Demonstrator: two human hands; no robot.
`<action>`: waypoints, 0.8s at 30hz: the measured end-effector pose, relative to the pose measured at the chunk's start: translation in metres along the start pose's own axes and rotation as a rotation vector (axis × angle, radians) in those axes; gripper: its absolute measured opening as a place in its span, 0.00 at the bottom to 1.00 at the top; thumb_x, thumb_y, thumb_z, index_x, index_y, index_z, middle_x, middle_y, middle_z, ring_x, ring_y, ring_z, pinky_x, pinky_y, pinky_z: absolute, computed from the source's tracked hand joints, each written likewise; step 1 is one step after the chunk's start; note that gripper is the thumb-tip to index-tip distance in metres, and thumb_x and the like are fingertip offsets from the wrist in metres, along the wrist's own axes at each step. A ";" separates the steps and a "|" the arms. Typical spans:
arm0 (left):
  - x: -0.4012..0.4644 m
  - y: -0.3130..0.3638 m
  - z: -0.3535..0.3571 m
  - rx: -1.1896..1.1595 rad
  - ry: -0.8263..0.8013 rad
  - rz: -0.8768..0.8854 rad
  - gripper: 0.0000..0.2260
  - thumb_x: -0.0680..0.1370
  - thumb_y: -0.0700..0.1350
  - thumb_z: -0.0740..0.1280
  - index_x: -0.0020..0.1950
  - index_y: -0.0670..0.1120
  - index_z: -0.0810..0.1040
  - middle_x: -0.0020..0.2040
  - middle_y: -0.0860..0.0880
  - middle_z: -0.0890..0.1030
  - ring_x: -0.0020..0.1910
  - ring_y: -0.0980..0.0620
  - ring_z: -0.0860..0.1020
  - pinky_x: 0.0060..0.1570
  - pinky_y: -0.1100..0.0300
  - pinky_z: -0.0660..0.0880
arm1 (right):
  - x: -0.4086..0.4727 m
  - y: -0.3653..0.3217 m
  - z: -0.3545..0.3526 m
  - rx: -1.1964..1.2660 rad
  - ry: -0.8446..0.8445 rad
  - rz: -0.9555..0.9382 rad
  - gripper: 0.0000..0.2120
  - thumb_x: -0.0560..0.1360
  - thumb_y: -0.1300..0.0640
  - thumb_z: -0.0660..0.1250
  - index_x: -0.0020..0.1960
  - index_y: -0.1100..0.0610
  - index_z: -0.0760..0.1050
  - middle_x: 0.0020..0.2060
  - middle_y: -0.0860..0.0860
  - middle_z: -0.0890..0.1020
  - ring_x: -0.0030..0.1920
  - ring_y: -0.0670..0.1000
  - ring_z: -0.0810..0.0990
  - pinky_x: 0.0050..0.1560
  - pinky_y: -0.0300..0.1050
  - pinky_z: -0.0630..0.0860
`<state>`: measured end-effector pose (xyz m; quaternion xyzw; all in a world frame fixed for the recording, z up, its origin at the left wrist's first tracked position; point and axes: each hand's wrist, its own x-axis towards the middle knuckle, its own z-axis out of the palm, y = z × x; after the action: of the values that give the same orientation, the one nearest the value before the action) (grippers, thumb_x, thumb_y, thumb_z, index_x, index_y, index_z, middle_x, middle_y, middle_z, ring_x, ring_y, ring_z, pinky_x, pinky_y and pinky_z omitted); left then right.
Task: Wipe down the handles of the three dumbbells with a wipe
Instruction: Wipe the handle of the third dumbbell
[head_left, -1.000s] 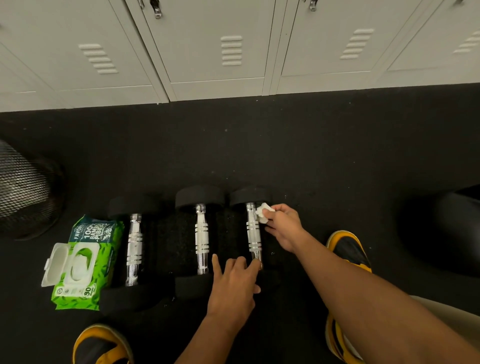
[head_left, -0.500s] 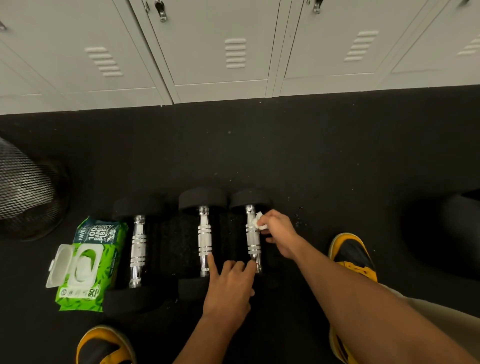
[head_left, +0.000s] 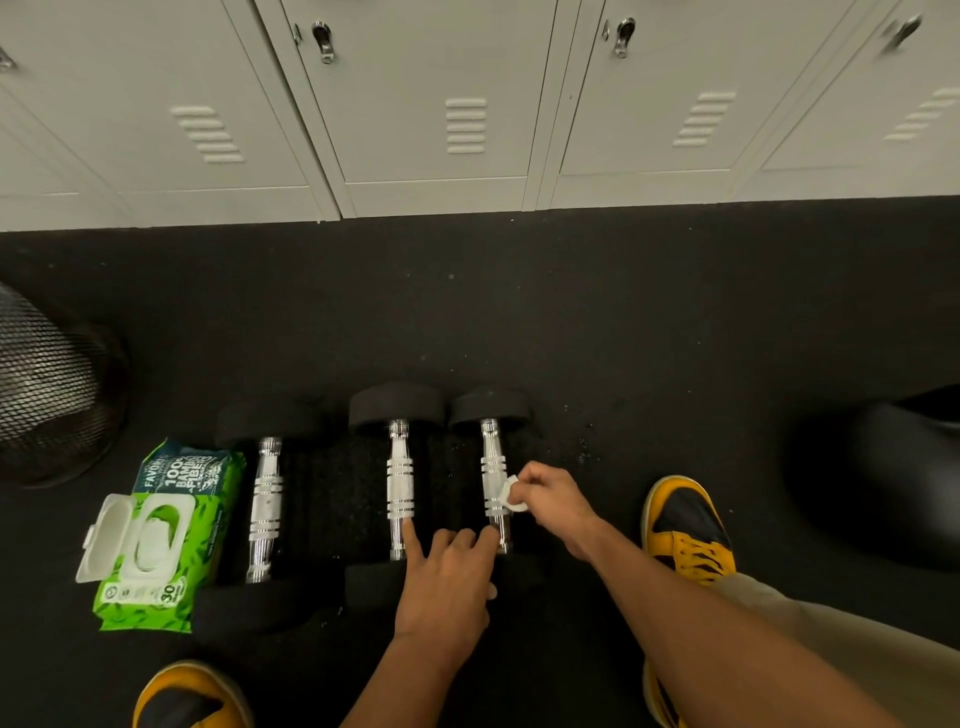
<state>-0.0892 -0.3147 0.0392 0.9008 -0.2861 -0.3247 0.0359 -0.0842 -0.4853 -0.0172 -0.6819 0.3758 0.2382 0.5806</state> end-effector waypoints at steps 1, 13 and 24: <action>0.000 0.000 0.000 0.001 -0.001 -0.001 0.23 0.78 0.47 0.65 0.70 0.55 0.62 0.63 0.53 0.73 0.67 0.50 0.68 0.73 0.34 0.44 | -0.002 0.001 0.000 -0.018 -0.010 -0.005 0.07 0.72 0.61 0.69 0.38 0.53 0.74 0.40 0.49 0.77 0.41 0.46 0.74 0.42 0.43 0.69; -0.001 0.001 -0.001 0.010 0.008 -0.013 0.21 0.78 0.48 0.66 0.69 0.54 0.63 0.62 0.53 0.74 0.66 0.49 0.69 0.73 0.33 0.46 | -0.017 0.019 -0.001 -0.153 -0.125 0.040 0.07 0.71 0.60 0.69 0.36 0.50 0.76 0.40 0.49 0.78 0.43 0.48 0.75 0.48 0.48 0.74; 0.000 0.006 -0.001 0.035 0.000 0.000 0.23 0.78 0.47 0.66 0.71 0.52 0.62 0.62 0.51 0.74 0.65 0.47 0.70 0.72 0.32 0.44 | -0.005 0.021 -0.002 0.071 -0.102 0.165 0.11 0.73 0.69 0.63 0.42 0.53 0.71 0.46 0.54 0.79 0.43 0.49 0.77 0.38 0.42 0.68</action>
<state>-0.0915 -0.3202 0.0417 0.9012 -0.2919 -0.3196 0.0201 -0.1038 -0.4870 -0.0262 -0.6146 0.4087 0.3063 0.6012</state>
